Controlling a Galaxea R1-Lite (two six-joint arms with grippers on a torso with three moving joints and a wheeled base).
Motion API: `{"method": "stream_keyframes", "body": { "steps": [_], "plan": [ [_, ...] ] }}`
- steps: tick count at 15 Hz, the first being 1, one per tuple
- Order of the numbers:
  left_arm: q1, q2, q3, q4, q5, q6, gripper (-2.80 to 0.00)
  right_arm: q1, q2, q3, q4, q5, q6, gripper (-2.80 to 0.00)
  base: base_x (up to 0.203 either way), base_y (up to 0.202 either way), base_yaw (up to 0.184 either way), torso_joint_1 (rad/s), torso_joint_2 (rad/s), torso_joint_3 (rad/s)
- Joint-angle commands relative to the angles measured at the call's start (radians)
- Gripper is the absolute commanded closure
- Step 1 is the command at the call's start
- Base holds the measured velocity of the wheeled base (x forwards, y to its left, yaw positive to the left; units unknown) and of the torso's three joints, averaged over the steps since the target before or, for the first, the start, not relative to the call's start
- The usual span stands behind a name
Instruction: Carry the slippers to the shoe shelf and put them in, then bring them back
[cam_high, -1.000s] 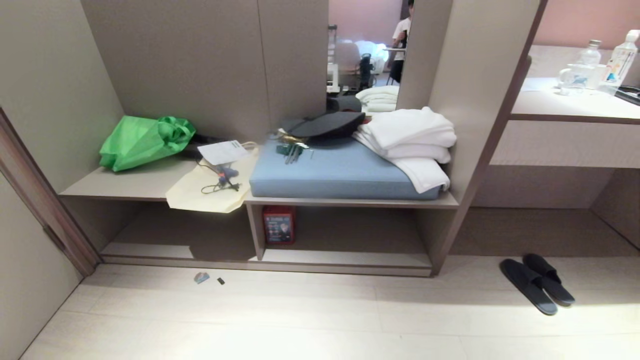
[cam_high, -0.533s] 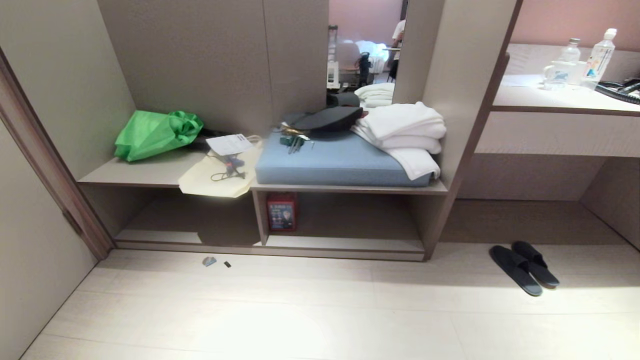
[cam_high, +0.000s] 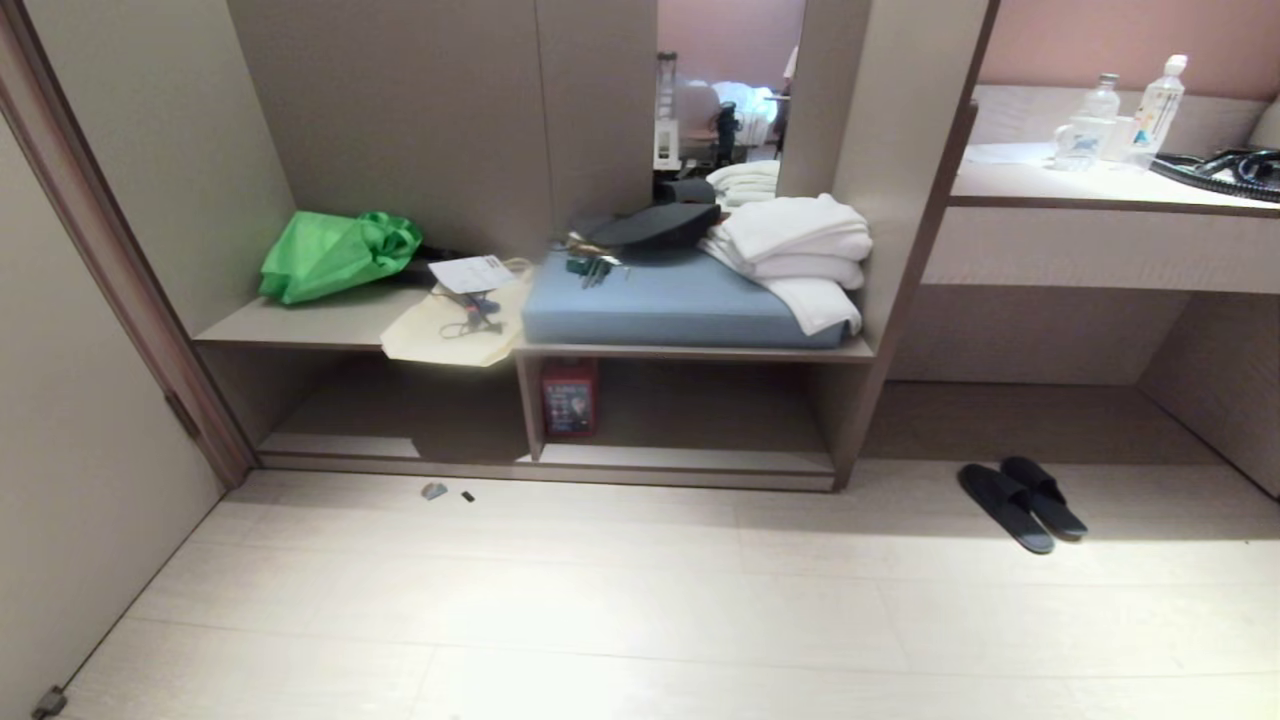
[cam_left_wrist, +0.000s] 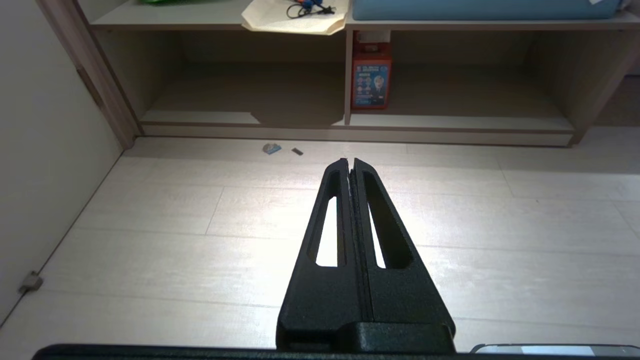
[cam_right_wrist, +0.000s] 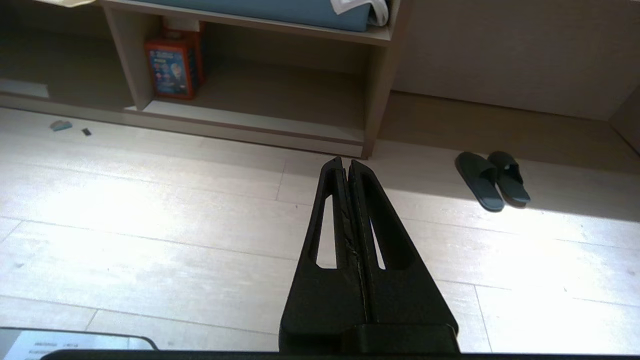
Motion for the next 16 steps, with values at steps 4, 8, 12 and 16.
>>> {"method": "stream_keyframes", "body": {
  "steps": [4,8,12,16],
  "plan": [
    [0.0,0.001,0.0,0.0,-0.001,-0.002,0.0,0.0,0.001,0.002,0.0,-0.001,-0.001,0.0,-0.197,0.0,0.001,0.002,0.0,0.003],
    [0.0,0.001,0.0,0.0,-0.001,0.0,0.0,0.0,0.001,0.001,0.002,0.0,0.009,0.0,-0.196,0.0,0.0,0.004,0.0,0.001],
    [0.0,0.001,0.0,0.0,-0.001,0.0,0.0,0.0,0.001,0.001,0.0,0.0,0.01,0.0,-0.195,0.0,0.001,0.005,0.0,0.003],
    [0.0,0.001,0.0,0.0,-0.001,0.0,0.0,0.0,0.001,0.0,0.002,0.0,0.01,0.0,-0.193,0.0,0.001,0.001,0.0,0.003]
  ]
}}
